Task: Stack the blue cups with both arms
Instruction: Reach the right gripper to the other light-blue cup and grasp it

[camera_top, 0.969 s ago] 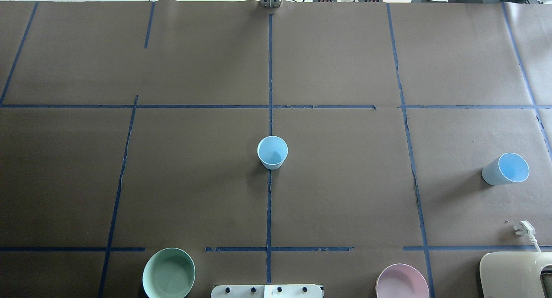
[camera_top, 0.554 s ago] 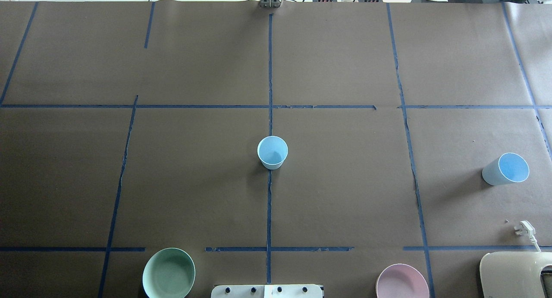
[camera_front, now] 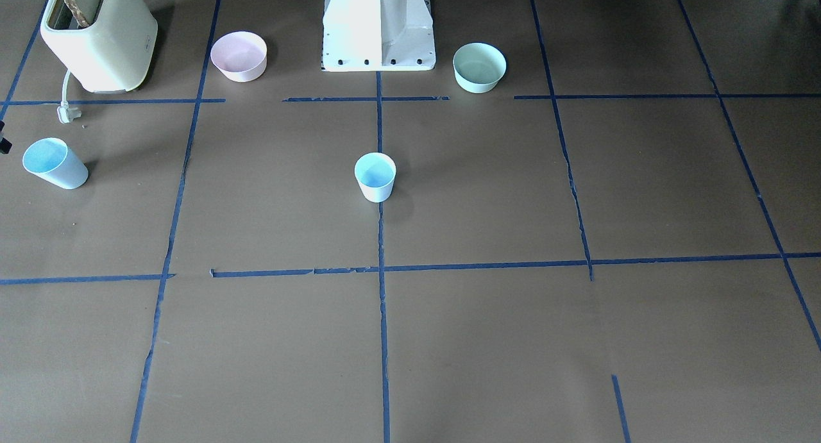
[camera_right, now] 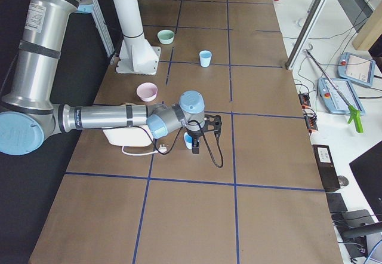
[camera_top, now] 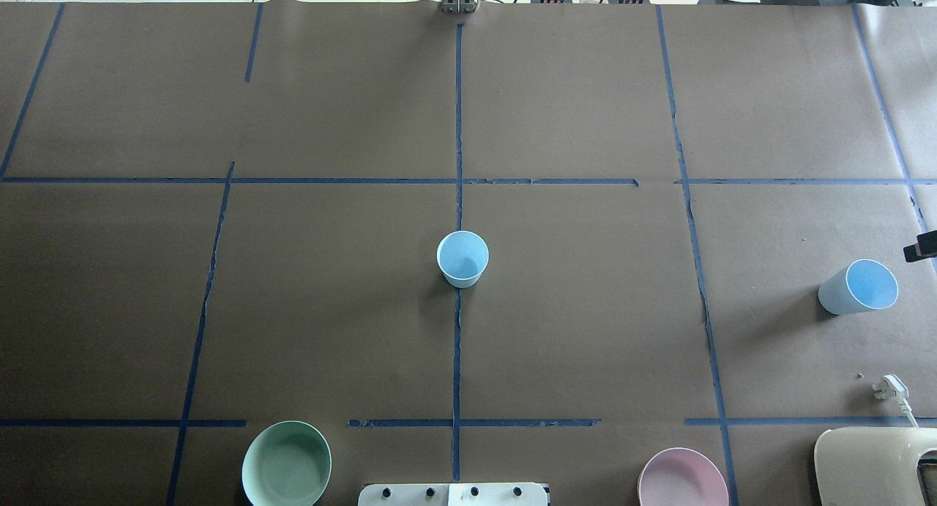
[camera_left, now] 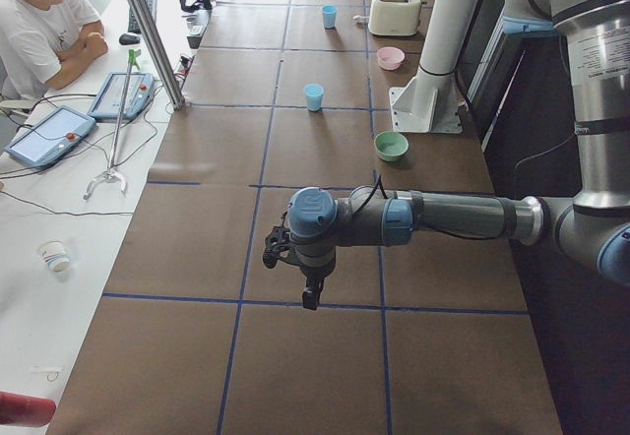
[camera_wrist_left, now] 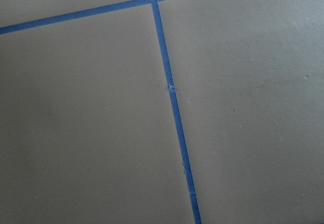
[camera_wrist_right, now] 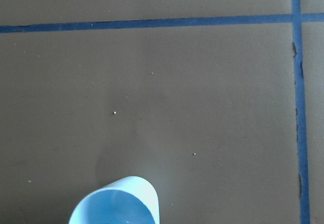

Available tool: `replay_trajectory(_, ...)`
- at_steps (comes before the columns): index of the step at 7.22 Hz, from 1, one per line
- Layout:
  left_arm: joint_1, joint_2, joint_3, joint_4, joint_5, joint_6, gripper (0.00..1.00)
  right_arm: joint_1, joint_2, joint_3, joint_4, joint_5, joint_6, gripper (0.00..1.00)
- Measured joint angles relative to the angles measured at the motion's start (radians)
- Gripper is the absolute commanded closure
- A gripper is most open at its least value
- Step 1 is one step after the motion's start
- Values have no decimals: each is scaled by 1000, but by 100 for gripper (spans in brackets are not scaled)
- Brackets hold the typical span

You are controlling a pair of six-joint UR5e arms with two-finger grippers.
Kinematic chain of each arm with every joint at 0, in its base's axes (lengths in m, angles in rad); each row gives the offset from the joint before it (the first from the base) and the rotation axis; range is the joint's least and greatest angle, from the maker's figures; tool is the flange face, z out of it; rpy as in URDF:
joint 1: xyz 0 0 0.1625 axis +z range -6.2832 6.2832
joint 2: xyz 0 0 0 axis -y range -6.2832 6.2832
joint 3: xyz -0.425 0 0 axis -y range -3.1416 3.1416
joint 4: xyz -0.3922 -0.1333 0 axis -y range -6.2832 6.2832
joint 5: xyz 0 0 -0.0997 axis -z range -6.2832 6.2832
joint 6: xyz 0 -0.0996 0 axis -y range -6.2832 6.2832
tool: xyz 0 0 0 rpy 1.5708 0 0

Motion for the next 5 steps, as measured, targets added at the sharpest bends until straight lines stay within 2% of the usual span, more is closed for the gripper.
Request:
replay_trajectory(2, 0, 1, -3, 0, 0, 0, 0, -81, -3, -89, 169, -44, 105, 0)
replay_trajectory(3, 0, 0, -3, 0, 0, 0, 0, -115, -3, -109, 205, -63, 128, 7)
replay_trajectory(4, 0, 1, -4, 0, 0, 0, 0, -145, -3, -122, 220, -78, 138, 85)
replay_trajectory(5, 0, 1, -5, 0, 0, 0, 0, -169, -3, -132, 225, -93, 142, 100)
